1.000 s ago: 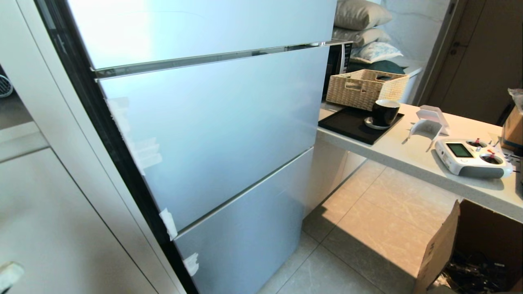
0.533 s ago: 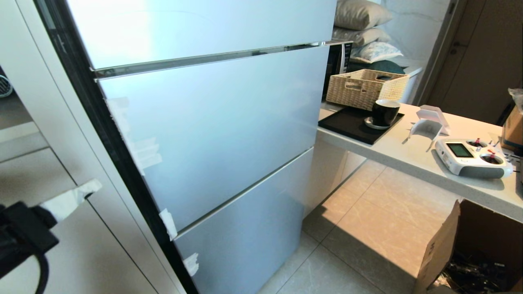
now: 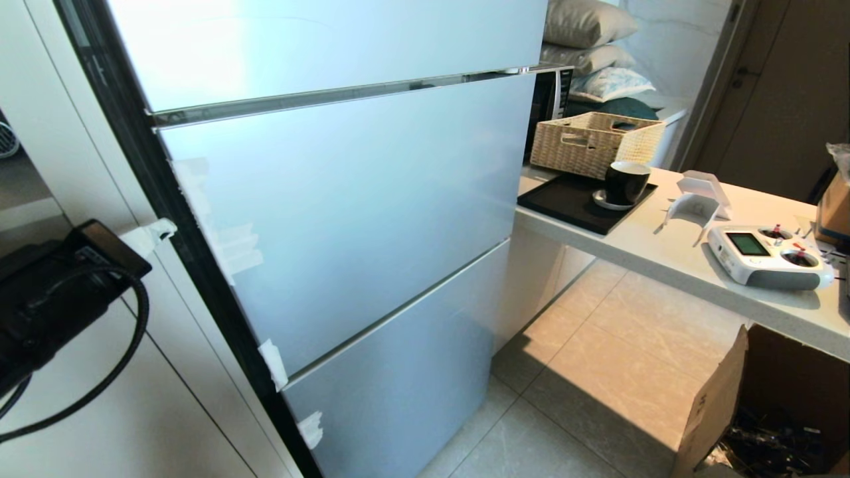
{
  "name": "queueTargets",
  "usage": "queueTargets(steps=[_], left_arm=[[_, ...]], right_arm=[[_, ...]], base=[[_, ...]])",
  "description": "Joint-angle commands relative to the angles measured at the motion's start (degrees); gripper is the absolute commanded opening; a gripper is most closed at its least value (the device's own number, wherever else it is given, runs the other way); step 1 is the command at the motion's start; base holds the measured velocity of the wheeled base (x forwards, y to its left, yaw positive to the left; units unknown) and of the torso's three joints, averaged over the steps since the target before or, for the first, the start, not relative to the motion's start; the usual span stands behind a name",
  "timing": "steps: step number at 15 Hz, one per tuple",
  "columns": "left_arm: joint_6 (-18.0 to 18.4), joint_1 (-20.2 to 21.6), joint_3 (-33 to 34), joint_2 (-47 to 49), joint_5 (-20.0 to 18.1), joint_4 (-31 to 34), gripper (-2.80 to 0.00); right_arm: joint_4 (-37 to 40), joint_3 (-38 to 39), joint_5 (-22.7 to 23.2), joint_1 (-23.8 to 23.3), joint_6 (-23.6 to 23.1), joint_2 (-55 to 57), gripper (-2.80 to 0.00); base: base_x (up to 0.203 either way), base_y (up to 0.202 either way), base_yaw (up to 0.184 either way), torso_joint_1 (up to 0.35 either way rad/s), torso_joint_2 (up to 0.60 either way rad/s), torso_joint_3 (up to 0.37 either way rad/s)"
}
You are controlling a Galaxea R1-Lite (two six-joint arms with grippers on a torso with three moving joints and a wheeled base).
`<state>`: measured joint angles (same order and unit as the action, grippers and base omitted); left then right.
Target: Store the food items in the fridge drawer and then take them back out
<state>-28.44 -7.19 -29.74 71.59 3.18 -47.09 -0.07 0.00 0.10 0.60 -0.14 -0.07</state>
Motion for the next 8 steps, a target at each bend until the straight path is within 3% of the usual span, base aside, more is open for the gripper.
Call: queueTargets(steps=[1,8], left_arm=[[-0.22,0.0,-1.5,3.74,1.9,-1.14,-2.8],[-1.33,-0.12,-3.22,8.24,2.35,-3.94,-2.8]], right_arm=[[-0.01,0.0,-0.01,0.02,-0.03,0.07,-2.8],[-0.01,0.0,0.02,0.02,-0.03,0.07,-2.8]], base=[[0.0,0.0,0.0,0.0,0.0,0.0],[0.0,0.0,0.0,0.0,0.0,0.0]])
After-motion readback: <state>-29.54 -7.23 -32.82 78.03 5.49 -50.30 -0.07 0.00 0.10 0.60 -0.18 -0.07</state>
